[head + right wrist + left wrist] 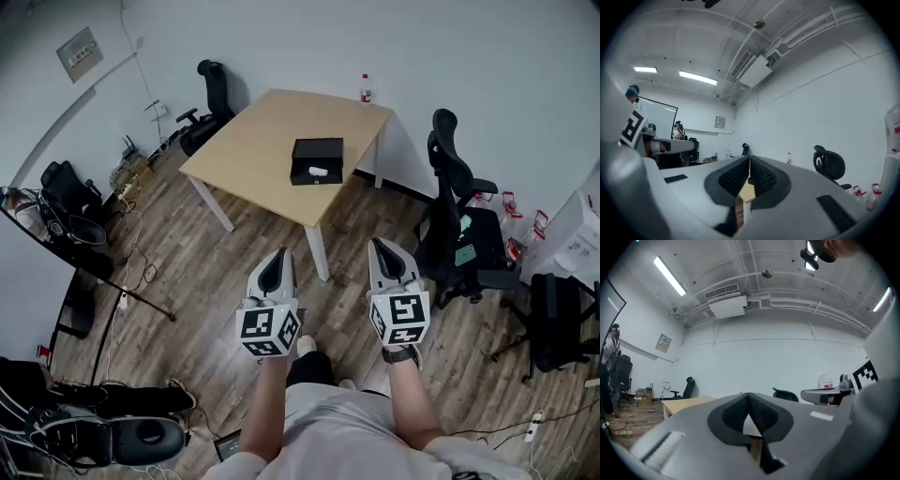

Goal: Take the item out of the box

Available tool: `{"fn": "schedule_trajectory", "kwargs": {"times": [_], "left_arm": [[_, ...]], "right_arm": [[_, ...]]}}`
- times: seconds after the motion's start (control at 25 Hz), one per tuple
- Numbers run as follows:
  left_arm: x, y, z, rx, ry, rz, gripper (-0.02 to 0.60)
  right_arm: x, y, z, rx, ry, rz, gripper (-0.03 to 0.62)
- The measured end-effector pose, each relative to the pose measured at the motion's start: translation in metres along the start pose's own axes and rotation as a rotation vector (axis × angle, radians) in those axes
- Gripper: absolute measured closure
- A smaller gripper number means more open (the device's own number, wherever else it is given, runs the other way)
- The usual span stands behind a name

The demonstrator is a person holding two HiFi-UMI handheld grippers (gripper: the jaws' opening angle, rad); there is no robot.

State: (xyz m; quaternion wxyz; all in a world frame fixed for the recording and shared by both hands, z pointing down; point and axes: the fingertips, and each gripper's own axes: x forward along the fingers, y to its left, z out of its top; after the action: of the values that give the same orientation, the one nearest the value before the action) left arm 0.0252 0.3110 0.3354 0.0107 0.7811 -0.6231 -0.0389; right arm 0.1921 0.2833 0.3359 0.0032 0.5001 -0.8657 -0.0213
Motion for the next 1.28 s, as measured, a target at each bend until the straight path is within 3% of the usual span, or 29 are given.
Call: {"fn": "schedule_trajectory", "kwargs": {"times": [0.36, 0.68, 0.92, 1.28], "left_arm": [[0.049, 0.026, 0.000, 0.040, -0.014, 0.010, 0.575], [0.123, 0.083, -0.017, 0.058, 0.001, 0.006, 0.575], [0.196, 0.128, -0.041, 0.040, 0.068, -0.040, 0.575], [0.312, 0.182, -0.042, 0.001, 0.078, -0.117, 0.575]], "right_arm": [[0.053, -0.002, -0.002, 0.002, -0.017, 0.013, 0.579], [0.152, -0.002, -0.013, -0.022, 0.016, 0.030, 0.579], [0.233, -0.002, -0.018, 0.009, 0.047, 0.035, 0.579], [0.348, -0.021, -0.023, -0.030, 0.096, -0.007, 0.579]]}}
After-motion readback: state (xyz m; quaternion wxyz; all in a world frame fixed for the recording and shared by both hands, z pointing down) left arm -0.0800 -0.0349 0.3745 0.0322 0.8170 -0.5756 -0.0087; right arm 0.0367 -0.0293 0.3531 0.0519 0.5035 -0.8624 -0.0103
